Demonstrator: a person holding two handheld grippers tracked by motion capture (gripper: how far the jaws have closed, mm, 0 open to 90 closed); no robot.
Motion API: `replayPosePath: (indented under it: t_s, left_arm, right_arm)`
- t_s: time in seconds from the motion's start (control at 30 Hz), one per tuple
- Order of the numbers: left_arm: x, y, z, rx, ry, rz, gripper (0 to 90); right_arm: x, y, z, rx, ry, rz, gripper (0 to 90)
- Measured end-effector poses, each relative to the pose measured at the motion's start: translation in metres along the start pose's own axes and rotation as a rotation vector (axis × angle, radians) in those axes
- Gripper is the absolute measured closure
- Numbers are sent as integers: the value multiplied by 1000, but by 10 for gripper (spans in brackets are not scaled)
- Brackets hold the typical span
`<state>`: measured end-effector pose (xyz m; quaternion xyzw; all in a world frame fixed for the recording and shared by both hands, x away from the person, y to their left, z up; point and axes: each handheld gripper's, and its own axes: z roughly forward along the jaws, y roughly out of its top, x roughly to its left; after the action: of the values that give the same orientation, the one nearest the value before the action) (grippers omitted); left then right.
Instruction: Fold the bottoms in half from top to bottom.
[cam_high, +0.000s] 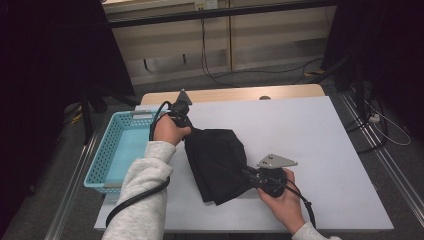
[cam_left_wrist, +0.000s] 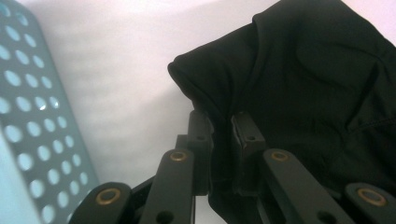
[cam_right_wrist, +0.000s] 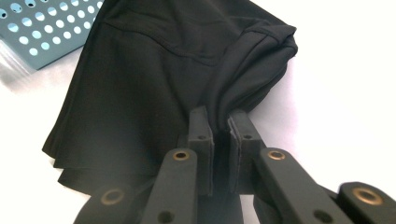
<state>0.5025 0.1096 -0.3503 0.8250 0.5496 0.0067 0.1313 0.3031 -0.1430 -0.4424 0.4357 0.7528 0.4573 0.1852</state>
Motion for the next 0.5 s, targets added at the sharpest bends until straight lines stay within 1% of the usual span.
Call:
replayPosePath:
  t_s: [0.1, 0.17, 0.27, 0.37, 0.4, 0.5]
  left_arm:
    - [1, 1, -4, 7, 6, -5, 802]
    - [2, 3, -10, 11, 13, -7, 802]
    - [2, 4, -15, 8, 15, -6, 803]
    - [3, 5, -23, 14, 24, -7, 804]
    - [3, 5, -23, 14, 24, -7, 804]
    - [3, 6, -29, 16, 28, -13, 804]
  right_arm:
    - [3, 2, 1, -6, -2, -9, 817]
    - [4, 4, 1, -15, -2, -13, 817]
    - [5, 5, 1, -17, 4, -13, 817]
    - [8, 7, 1, -24, 11, -15, 817]
    - [8, 7, 1, -24, 11, -15, 817]
    - [10, 11, -1, -41, 18, -13, 817]
